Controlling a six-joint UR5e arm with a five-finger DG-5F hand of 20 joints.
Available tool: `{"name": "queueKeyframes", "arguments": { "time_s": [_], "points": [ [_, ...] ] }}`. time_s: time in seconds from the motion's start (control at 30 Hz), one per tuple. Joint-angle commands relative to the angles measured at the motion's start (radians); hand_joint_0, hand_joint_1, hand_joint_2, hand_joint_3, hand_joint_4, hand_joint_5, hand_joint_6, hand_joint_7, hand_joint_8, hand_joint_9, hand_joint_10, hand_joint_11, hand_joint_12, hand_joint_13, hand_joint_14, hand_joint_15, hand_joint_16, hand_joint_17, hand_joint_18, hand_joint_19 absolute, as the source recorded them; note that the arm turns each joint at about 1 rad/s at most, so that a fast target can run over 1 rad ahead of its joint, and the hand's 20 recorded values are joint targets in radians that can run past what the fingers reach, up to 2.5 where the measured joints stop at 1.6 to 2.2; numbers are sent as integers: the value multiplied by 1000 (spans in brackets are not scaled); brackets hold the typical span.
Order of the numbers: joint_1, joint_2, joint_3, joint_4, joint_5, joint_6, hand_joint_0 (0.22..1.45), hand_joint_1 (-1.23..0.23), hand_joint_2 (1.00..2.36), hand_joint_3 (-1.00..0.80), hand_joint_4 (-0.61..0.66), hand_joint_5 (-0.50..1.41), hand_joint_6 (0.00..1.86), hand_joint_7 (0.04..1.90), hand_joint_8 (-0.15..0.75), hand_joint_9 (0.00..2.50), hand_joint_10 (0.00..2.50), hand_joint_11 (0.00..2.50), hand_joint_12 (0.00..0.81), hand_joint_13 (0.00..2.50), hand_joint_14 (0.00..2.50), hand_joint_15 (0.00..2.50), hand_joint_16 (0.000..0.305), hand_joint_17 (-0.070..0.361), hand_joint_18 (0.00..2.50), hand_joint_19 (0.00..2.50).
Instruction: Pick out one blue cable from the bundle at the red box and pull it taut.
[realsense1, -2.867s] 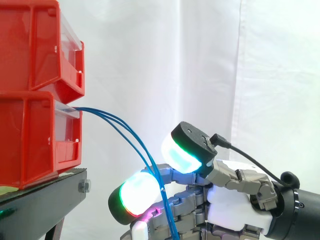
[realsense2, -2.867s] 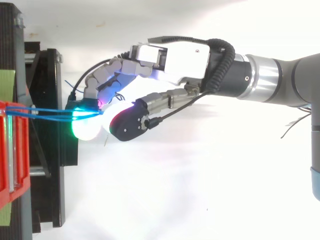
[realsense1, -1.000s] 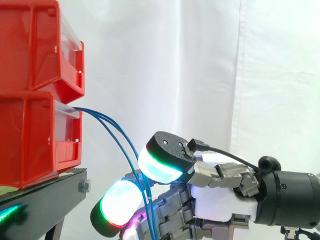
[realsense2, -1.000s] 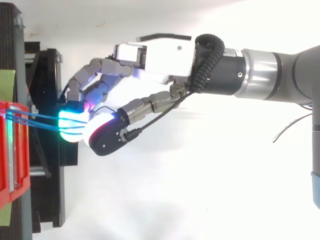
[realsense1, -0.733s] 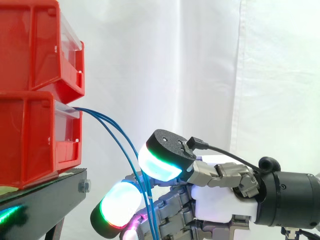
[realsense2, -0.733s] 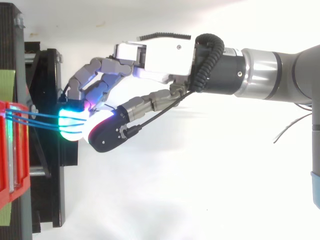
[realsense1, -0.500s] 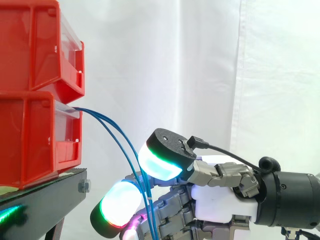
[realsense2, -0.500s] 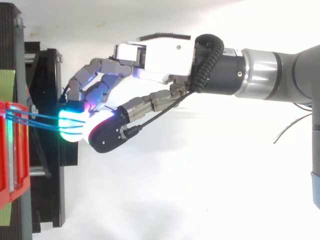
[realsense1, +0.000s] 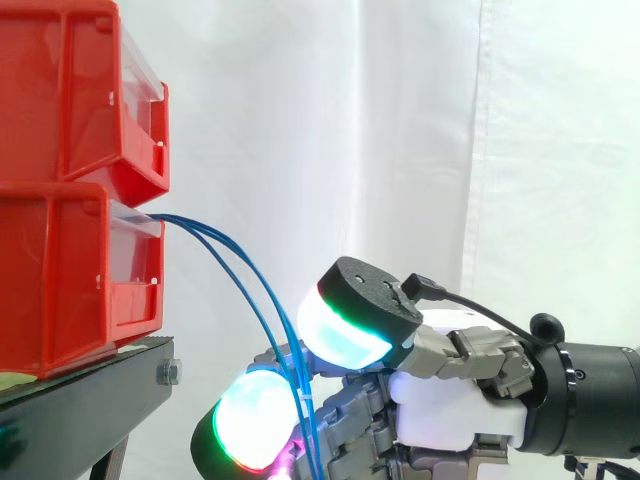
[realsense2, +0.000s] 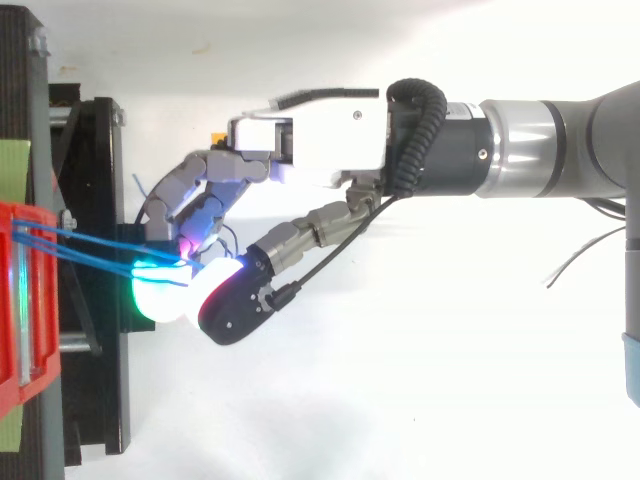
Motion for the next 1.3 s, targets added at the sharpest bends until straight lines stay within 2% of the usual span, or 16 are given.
{"name": "queueKeyframes", "arguments": {
  "time_s": [0.0, 0.27, 0.43, 0.67, 0.87, 1.03, 1.27],
  "points": [
    [-4, 0, 0, 0, -17, -4, 457, -595, 1000, -500, 102, -187, 868, 705, 298, 846, 19, 544, 402, 731, 14, 370, 62, 139, 692, 686],
    [-11, 2, 0, 0, -17, -6, 451, -591, 1000, -500, 107, -185, 822, 697, 299, 835, 18, 535, 405, 729, 16, 368, 62, 141, 692, 685],
    [-15, 2, -2, 0, -12, -7, 447, -591, 1000, -500, 78, -178, 756, 769, 297, 829, 20, 531, 407, 729, 15, 370, 63, 142, 698, 693],
    [-24, 0, -15, 2, -12, -4, 457, -667, 1000, -500, 57, -196, 733, 802, 282, 797, 18, 534, 401, 719, 14, 369, 62, 139, 682, 688],
    [-25, 0, -20, 2, -12, -6, 491, -705, 1000, -500, 49, -205, 779, 751, 269, 783, 19, 543, 384, 707, 14, 373, 58, 132, 659, 699],
    [-19, 2, -20, 8, -12, -7, 511, -681, 1002, -475, 44, -204, 793, 738, 263, 780, 21, 540, 374, 703, 15, 380, 57, 128, 647, 700],
    [-25, 2, -20, 25, -15, -7, 519, -636, 1005, -452, 43, -197, 781, 750, 262, 788, 20, 539, 371, 704, 15, 377, 56, 126, 647, 704]
  ]
}}
